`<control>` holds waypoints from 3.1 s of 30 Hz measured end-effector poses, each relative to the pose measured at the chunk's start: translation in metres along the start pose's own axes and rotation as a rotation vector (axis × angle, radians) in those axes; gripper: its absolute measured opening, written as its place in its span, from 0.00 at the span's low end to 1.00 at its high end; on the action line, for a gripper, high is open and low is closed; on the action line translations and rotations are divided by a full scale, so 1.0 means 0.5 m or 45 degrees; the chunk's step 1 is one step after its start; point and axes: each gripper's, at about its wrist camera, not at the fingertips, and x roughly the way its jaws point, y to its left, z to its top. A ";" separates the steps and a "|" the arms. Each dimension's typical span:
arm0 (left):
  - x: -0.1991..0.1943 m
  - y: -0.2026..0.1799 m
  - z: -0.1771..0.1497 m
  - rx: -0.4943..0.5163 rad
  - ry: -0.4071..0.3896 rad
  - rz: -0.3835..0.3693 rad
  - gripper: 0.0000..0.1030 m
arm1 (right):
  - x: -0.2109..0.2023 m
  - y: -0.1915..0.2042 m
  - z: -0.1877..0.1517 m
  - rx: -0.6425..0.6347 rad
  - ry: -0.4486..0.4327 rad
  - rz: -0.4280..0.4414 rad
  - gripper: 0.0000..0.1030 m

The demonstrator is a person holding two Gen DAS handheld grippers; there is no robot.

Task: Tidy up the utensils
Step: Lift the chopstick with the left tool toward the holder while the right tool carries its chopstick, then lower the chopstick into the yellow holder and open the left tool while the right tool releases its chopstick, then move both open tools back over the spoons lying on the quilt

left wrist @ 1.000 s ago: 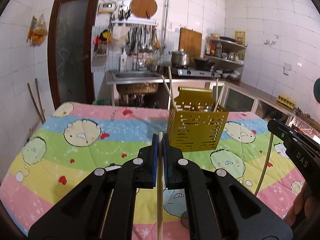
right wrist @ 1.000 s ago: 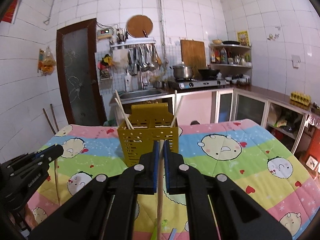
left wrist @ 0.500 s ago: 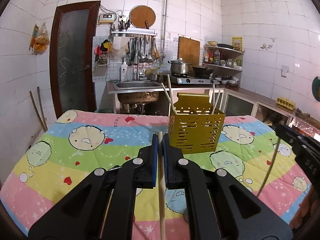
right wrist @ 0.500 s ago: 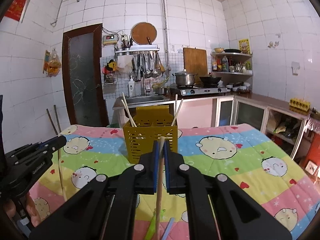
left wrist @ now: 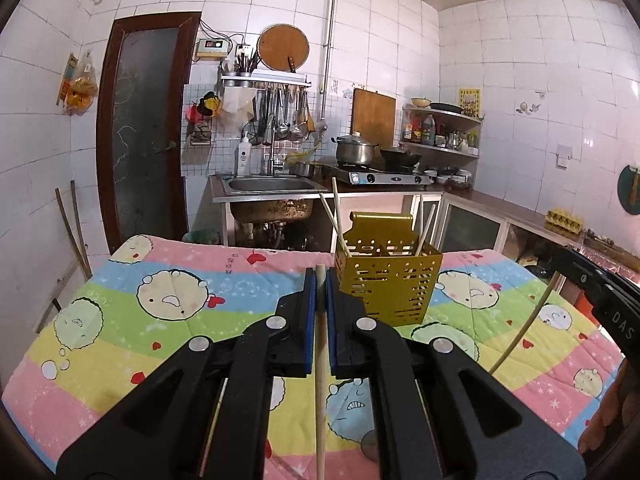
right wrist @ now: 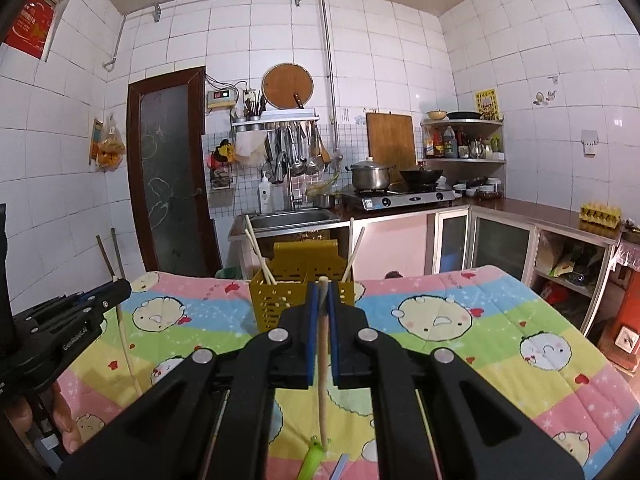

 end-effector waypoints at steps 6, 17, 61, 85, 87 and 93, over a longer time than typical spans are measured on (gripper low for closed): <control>0.013 -0.015 0.024 0.028 -0.024 0.002 0.03 | 0.020 0.000 0.017 -0.022 -0.011 -0.019 0.05; 0.061 -0.022 0.058 0.021 -0.007 -0.015 0.03 | 0.061 -0.014 0.036 -0.010 -0.009 -0.025 0.05; 0.414 -0.076 0.214 0.027 0.027 -0.045 0.03 | 0.453 -0.103 0.165 0.122 0.048 0.024 0.05; 0.280 -0.005 0.179 0.079 0.087 0.131 0.94 | 0.355 -0.124 0.129 0.047 0.248 -0.123 0.67; 0.262 0.004 0.164 0.074 0.100 0.136 0.95 | 0.332 -0.123 0.116 0.026 0.268 -0.154 0.68; 0.240 0.040 0.081 0.027 0.233 0.138 0.95 | 0.268 -0.113 0.021 -0.020 0.368 -0.205 0.68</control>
